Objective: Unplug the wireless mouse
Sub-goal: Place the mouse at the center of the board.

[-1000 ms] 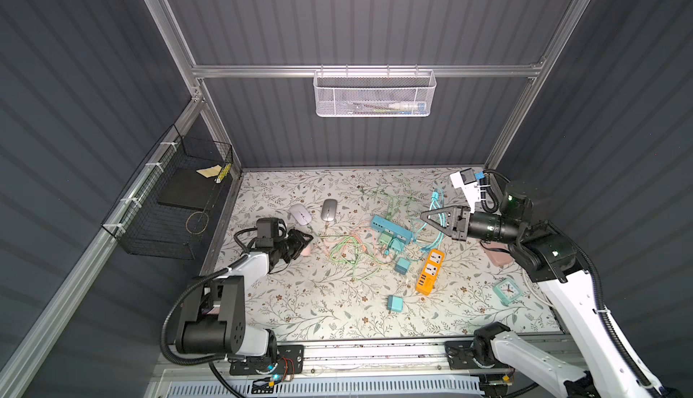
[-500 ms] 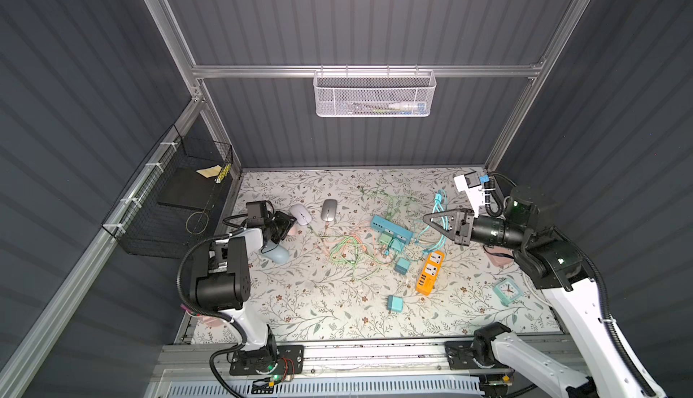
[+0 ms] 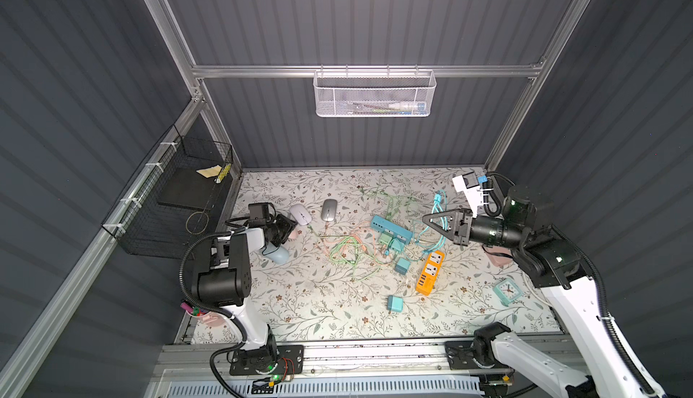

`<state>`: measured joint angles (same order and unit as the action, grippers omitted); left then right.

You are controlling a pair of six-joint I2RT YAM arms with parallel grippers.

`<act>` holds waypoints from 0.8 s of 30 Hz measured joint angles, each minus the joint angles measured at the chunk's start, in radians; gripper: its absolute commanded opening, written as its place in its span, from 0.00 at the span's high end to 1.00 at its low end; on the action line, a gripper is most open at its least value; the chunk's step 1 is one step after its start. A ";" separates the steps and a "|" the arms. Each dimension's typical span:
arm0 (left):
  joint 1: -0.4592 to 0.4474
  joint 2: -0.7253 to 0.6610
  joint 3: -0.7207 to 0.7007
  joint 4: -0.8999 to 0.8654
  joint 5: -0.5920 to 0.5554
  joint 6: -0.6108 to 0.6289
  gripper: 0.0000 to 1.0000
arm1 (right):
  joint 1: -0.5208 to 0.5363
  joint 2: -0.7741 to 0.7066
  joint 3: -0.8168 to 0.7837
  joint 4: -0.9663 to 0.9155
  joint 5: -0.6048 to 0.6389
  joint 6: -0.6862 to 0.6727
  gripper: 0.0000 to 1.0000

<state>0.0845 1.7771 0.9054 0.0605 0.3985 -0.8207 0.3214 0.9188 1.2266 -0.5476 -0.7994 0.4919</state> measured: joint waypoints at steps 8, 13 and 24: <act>0.001 -0.043 0.005 -0.073 -0.048 0.001 0.31 | 0.000 0.003 0.000 0.000 0.000 -0.003 1.00; 0.003 -0.108 0.054 -0.194 -0.097 0.001 0.31 | 0.000 0.025 0.000 -0.005 0.016 -0.009 1.00; 0.002 -0.319 0.136 -0.355 -0.143 -0.008 0.30 | 0.000 0.158 0.000 -0.079 0.175 -0.085 1.00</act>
<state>0.0868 1.4582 1.0412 -0.2943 0.2550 -0.8288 0.3214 1.0767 1.2266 -0.6262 -0.6243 0.4068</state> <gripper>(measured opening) 0.711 0.060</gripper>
